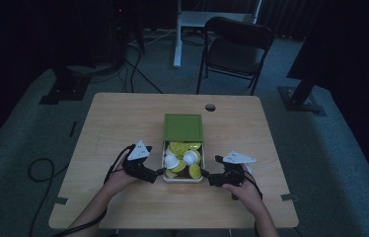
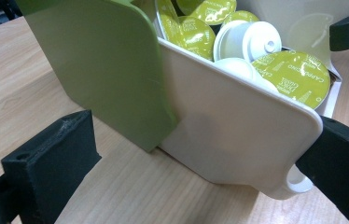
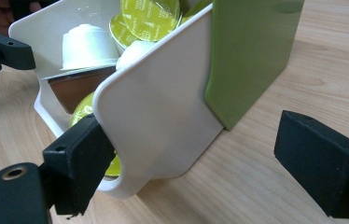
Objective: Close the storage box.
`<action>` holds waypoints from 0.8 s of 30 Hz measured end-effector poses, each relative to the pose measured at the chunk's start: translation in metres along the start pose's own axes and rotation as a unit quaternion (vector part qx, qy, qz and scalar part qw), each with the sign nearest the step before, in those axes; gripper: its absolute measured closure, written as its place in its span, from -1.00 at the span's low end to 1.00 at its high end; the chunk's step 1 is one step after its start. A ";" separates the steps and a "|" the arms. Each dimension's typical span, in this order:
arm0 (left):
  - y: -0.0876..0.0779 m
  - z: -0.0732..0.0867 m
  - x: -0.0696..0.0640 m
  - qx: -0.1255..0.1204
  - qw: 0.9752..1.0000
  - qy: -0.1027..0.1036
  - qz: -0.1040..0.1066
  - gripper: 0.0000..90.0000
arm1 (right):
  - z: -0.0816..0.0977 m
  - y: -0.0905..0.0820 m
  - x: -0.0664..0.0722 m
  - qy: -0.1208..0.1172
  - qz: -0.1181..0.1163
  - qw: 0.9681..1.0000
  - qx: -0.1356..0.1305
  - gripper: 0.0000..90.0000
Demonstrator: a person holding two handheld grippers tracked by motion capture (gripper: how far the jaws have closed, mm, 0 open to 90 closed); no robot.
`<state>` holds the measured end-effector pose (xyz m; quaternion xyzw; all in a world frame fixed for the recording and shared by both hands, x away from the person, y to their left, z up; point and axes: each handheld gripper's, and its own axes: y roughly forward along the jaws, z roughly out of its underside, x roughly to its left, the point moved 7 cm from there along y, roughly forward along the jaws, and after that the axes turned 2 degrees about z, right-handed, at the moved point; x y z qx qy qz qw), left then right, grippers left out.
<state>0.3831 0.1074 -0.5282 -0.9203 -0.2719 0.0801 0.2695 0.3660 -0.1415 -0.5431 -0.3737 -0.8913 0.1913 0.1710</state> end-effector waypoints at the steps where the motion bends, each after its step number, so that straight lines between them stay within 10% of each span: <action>1: 0.000 0.000 0.000 0.000 1.000 0.000 0.000 -0.99 | 0.000 0.000 0.000 0.000 0.001 1.000 0.000 -0.74; 24: 0.013 -0.011 0.018 0.003 1.000 -0.004 -0.013 -0.99 | -0.012 0.012 -0.015 0.008 0.016 1.000 -0.007 -0.74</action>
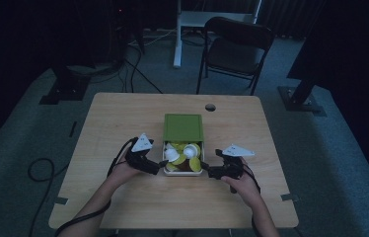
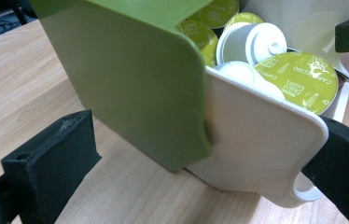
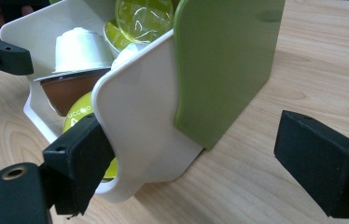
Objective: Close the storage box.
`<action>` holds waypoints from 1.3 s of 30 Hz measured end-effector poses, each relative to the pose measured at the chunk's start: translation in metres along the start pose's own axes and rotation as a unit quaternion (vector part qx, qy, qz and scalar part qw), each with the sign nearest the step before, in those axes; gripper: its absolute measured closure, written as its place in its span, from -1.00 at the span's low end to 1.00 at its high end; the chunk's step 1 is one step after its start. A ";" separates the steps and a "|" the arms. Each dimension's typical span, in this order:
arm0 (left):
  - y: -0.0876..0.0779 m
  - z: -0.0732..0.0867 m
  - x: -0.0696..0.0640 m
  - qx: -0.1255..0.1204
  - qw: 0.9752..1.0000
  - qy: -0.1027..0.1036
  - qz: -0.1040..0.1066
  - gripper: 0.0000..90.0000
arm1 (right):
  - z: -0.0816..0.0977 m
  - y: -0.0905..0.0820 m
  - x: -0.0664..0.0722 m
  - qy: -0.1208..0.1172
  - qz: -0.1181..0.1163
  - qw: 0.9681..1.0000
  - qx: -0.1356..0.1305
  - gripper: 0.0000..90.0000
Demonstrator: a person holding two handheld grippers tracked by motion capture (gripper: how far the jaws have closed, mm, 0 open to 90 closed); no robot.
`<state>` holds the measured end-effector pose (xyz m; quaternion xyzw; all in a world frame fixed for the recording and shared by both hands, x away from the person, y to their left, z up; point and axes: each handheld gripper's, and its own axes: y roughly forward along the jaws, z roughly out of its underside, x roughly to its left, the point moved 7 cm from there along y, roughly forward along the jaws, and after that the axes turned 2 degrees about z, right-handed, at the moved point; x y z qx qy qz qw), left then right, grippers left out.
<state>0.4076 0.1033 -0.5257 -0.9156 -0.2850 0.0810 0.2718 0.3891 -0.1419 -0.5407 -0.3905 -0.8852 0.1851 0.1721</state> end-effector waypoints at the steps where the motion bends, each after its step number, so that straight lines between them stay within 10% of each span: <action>1: 0.000 0.000 0.001 0.000 1.000 -0.001 0.000 -0.99 | 0.000 0.001 0.000 -0.001 0.000 1.000 0.001 -0.74; 39: 0.012 -0.005 0.022 -0.001 1.000 -0.017 -0.006 -0.99 | -0.009 0.019 -0.014 0.008 0.016 1.000 0.002 -0.74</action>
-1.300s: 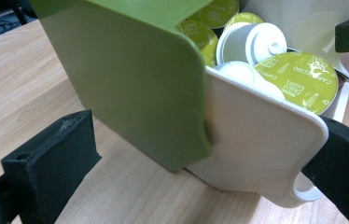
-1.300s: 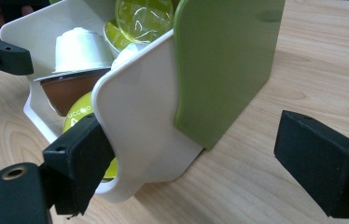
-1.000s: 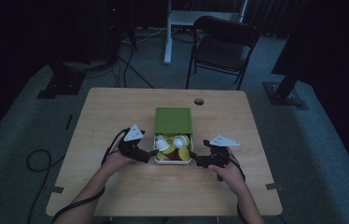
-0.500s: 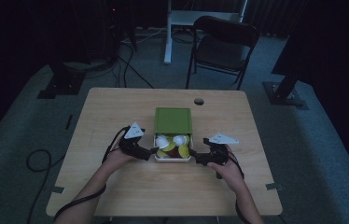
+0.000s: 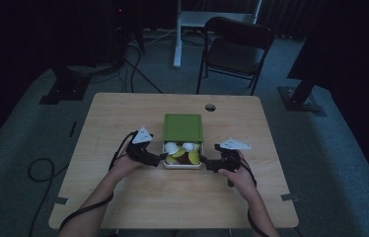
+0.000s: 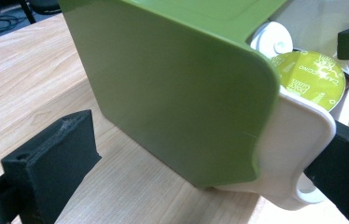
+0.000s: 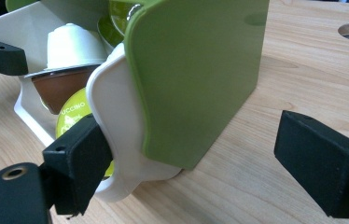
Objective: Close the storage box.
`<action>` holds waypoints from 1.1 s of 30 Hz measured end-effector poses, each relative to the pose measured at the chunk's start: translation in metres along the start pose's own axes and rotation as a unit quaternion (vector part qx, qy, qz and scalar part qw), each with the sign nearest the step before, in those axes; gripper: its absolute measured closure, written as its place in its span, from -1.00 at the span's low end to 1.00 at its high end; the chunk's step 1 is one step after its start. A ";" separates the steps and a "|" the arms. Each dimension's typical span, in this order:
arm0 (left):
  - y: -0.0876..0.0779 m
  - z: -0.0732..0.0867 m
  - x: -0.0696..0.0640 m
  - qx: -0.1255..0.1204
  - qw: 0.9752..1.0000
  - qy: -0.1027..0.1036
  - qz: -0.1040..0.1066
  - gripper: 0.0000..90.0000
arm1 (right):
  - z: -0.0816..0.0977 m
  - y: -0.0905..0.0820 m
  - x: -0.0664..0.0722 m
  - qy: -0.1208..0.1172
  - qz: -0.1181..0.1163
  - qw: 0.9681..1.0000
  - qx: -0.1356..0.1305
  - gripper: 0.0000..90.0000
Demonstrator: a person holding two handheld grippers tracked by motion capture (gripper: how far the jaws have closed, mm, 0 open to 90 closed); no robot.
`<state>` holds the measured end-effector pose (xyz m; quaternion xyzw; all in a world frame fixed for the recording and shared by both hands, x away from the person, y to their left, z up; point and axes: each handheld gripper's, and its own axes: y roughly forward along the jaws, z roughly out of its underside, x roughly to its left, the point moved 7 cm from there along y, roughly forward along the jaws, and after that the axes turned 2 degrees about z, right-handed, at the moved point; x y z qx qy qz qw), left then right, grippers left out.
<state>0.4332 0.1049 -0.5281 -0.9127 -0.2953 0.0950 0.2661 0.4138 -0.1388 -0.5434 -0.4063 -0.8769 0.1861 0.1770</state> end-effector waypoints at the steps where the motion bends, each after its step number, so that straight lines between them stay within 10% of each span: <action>1: 0.001 -0.001 0.001 0.003 1.000 0.002 -0.001 -0.99 | 0.000 0.000 0.000 0.000 0.000 1.000 0.000 -0.74; 33: 0.014 -0.006 0.016 0.013 1.000 -0.016 -0.013 -0.99 | -0.007 0.012 -0.010 0.027 0.015 1.000 -0.002 -0.74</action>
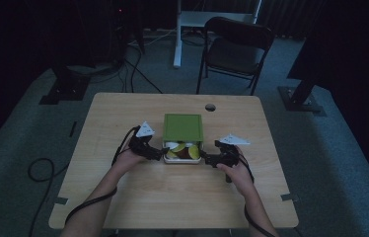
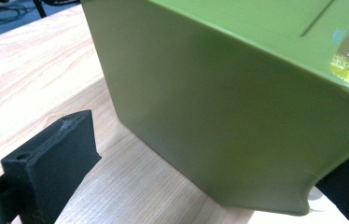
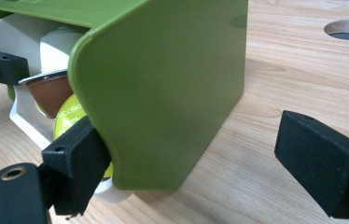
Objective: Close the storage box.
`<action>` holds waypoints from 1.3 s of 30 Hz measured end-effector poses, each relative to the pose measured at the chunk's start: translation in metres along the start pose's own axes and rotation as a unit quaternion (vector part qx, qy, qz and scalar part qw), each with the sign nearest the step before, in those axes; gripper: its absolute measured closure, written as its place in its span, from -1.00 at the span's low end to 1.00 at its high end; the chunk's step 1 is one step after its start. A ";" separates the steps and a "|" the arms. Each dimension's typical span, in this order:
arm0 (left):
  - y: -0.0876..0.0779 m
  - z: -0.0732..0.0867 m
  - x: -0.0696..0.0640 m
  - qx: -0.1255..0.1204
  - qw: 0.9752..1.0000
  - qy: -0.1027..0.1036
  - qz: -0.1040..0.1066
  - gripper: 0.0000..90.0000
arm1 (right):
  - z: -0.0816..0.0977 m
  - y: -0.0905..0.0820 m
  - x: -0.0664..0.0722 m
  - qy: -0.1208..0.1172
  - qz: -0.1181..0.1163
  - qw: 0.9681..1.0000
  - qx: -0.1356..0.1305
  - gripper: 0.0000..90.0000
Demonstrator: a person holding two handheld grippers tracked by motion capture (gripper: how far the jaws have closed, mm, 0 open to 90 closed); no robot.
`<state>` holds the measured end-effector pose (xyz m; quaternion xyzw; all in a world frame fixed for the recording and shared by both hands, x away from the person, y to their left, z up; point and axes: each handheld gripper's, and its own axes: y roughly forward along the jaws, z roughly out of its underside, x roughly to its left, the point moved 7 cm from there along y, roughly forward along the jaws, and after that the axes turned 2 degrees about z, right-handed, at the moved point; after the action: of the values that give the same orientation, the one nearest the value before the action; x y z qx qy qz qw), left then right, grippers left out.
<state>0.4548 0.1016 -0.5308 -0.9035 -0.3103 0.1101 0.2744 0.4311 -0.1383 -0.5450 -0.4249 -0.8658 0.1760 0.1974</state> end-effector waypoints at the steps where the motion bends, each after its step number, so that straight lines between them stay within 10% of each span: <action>1: 0.000 0.000 0.000 0.000 1.000 -0.001 -0.001 -0.99 | 0.000 0.000 0.000 0.000 0.001 1.000 0.000 -0.74; 39: -0.024 0.003 -0.022 0.006 1.000 0.011 0.006 -0.99 | -0.007 -0.013 0.012 -0.004 0.010 1.000 -0.029 -0.76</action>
<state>0.4241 0.1052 -0.5190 -0.9049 -0.3012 0.1033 0.2825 0.4188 -0.1349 -0.5309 -0.4385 -0.8669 0.1544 0.1797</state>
